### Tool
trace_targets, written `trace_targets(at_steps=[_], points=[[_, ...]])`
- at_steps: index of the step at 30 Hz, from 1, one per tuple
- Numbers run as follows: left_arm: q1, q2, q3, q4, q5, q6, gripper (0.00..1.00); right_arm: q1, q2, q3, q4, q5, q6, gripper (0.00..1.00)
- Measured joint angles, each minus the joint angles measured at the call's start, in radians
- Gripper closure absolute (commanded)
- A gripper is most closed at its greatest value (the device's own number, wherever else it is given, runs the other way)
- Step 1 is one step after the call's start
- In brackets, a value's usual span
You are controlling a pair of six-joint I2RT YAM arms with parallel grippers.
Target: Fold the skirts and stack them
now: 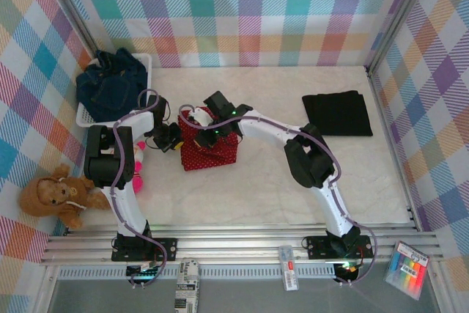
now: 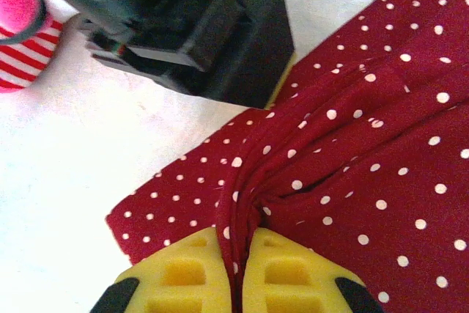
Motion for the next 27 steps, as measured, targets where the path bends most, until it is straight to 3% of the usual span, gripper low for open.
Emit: trace_targets(at_steps=[6,11,17,19,21,23,27], points=[[0.005,0.001,0.001,0.000,0.011,0.000,0.93,0.014,0.042,0.087,-0.056,-0.037,0.001,0.96],[0.009,0.002,0.002,-0.002,0.018,0.006,0.91,0.014,0.109,0.125,-0.120,-0.051,0.016,0.69],[0.016,-0.001,0.005,-0.005,0.029,0.026,0.82,0.014,0.089,0.114,-0.177,-0.153,0.019,0.58],[0.016,-0.008,0.006,-0.007,0.024,0.038,0.81,0.005,0.043,0.077,-0.175,-0.160,0.042,0.58],[0.016,-0.027,0.005,-0.019,0.011,0.045,0.81,0.000,-0.014,0.031,-0.162,-0.134,0.069,0.64],[0.016,-0.066,0.002,-0.030,0.003,0.044,0.81,-0.011,-0.076,-0.010,-0.142,-0.072,0.120,0.73],[0.014,-0.173,-0.029,-0.023,0.002,0.031,0.79,-0.071,-0.125,-0.043,-0.086,0.048,0.245,0.78]])
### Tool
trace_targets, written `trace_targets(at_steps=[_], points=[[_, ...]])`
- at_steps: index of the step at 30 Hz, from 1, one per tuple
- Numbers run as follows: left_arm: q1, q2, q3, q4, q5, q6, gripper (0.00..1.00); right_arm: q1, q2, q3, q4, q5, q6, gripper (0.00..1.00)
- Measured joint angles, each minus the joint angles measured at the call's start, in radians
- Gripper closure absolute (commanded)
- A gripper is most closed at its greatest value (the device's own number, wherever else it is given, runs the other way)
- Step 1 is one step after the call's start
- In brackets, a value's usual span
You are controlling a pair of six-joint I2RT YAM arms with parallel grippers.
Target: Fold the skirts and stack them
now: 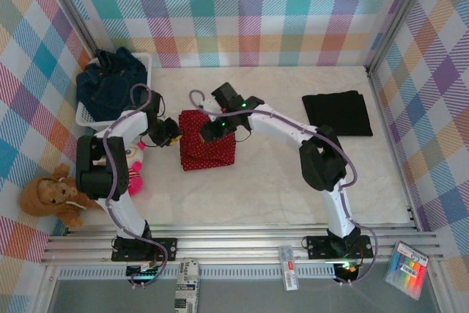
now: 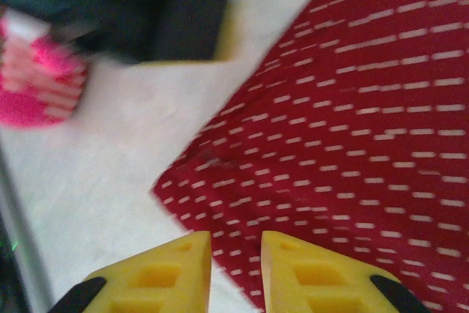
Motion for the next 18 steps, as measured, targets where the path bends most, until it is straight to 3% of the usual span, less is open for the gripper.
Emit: trace_targets(at_steps=[7,14,18], points=[[-0.063,-0.100,-0.036,0.045,0.037,-0.050,0.75,-0.138,0.071,0.042,0.023,0.091,0.142,0.92],[-0.214,-0.067,-0.020,0.116,0.117,-0.118,0.76,-0.172,0.261,0.214,-0.014,0.023,0.129,1.00],[-0.238,-0.026,-0.031,0.153,0.106,-0.166,0.78,-0.171,0.328,0.288,-0.035,-0.039,0.111,1.00]])
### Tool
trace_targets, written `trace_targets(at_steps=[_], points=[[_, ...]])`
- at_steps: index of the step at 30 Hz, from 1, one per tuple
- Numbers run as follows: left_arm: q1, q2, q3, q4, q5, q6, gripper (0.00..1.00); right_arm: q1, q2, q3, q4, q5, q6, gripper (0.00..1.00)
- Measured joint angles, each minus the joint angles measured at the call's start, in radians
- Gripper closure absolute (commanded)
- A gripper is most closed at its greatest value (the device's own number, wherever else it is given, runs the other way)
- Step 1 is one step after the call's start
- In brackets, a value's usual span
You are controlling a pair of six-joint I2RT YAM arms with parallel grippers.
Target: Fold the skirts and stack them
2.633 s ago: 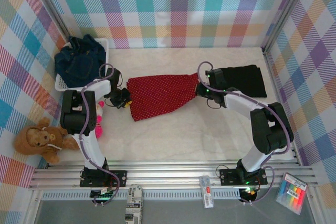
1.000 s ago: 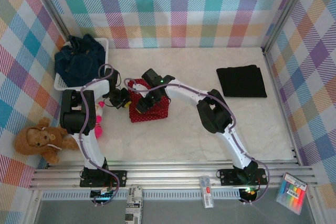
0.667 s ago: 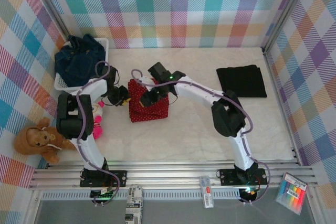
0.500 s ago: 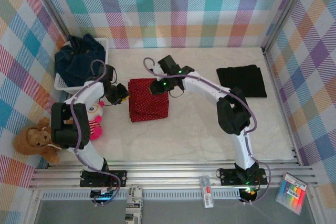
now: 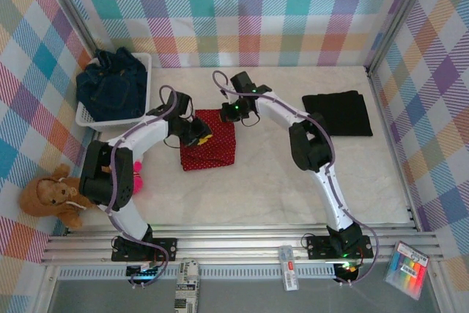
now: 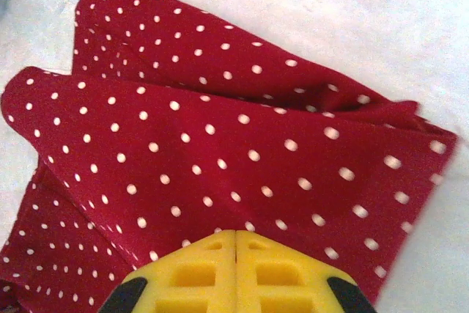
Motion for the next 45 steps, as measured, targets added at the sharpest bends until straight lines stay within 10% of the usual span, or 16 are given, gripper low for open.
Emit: trace_targets(at_steps=[9,17,21,26,30,45], points=[[0.100,0.057,-0.117,0.007,-0.089,0.005,0.78,-0.001,0.073,0.066,-0.099,0.061,0.080,1.00],[0.076,0.151,0.034,-0.079,-0.129,0.143,0.75,-0.002,-0.247,-0.511,0.082,0.028,0.297,0.99],[0.012,0.254,0.202,-0.135,-0.159,0.220,0.71,0.024,-0.419,-0.814,0.261,-0.019,0.511,0.84],[-0.033,0.267,0.319,-0.151,-0.159,0.278,0.44,0.068,-0.583,-0.974,0.394,0.036,0.637,0.62],[-0.029,0.188,0.320,-0.164,-0.185,0.289,0.32,0.021,-0.665,-0.959,0.443,0.078,0.587,0.55],[0.079,-0.007,0.000,-0.073,-0.153,0.152,0.42,-0.105,-0.346,-0.607,0.353,-0.136,-0.010,0.41]])
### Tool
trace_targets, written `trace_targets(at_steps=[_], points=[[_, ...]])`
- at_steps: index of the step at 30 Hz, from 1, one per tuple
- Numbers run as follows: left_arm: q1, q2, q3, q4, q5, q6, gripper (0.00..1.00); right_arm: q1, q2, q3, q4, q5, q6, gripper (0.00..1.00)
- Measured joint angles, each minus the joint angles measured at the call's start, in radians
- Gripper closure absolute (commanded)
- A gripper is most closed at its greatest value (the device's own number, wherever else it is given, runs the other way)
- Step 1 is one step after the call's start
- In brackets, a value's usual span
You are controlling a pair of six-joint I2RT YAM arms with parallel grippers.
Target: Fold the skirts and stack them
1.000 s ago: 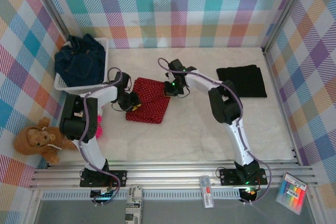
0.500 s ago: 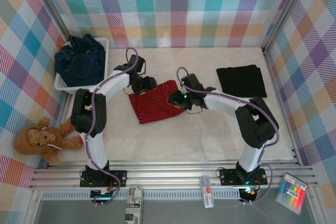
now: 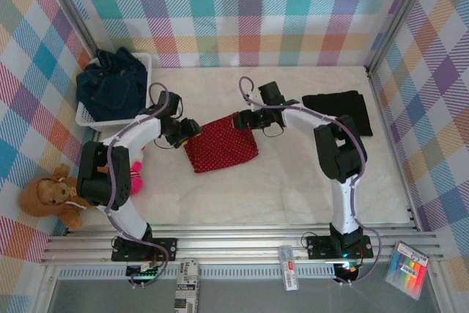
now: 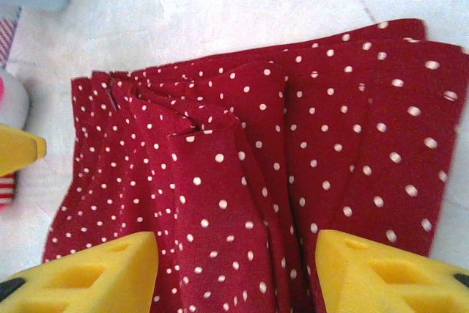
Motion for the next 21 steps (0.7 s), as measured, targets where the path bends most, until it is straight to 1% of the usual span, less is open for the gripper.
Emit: trace_targets(at_steps=[3,5,6,7,10,11,13,15,17,19,21], points=[[0.007,0.032,0.000,0.036,0.021,-0.004,0.42,0.001,0.047,0.045,-0.032,-0.018,-0.057,0.41],[0.007,0.060,0.000,0.056,0.037,-0.007,0.43,0.003,0.066,0.063,-0.046,-0.032,-0.081,0.44],[0.007,0.072,0.000,0.064,0.042,-0.009,0.45,0.003,0.074,0.070,-0.051,-0.042,-0.089,0.47],[0.007,0.089,0.000,0.074,0.048,-0.014,0.48,0.003,0.082,0.078,-0.054,-0.055,-0.099,0.53],[0.007,0.130,0.000,0.095,0.064,-0.028,0.57,0.003,0.097,0.091,-0.055,-0.104,-0.117,0.78],[0.007,0.141,0.001,0.100,0.066,-0.028,0.60,0.003,0.097,0.091,-0.055,-0.123,-0.118,0.84],[0.013,0.153,0.002,0.102,0.069,-0.030,0.67,0.003,0.096,0.091,-0.039,-0.160,-0.116,0.91],[0.015,0.155,0.002,0.103,0.075,-0.031,0.74,0.003,0.091,0.089,-0.019,-0.191,-0.100,0.97],[0.017,0.154,0.001,0.110,0.077,-0.029,0.83,0.002,0.085,0.088,0.007,-0.209,-0.080,1.00],[0.022,0.152,-0.005,0.124,0.080,-0.026,0.92,-0.004,0.081,0.088,0.039,-0.209,-0.057,1.00],[0.032,0.147,-0.022,0.138,0.084,-0.021,0.97,-0.008,0.082,0.088,0.064,-0.196,-0.028,0.96]])
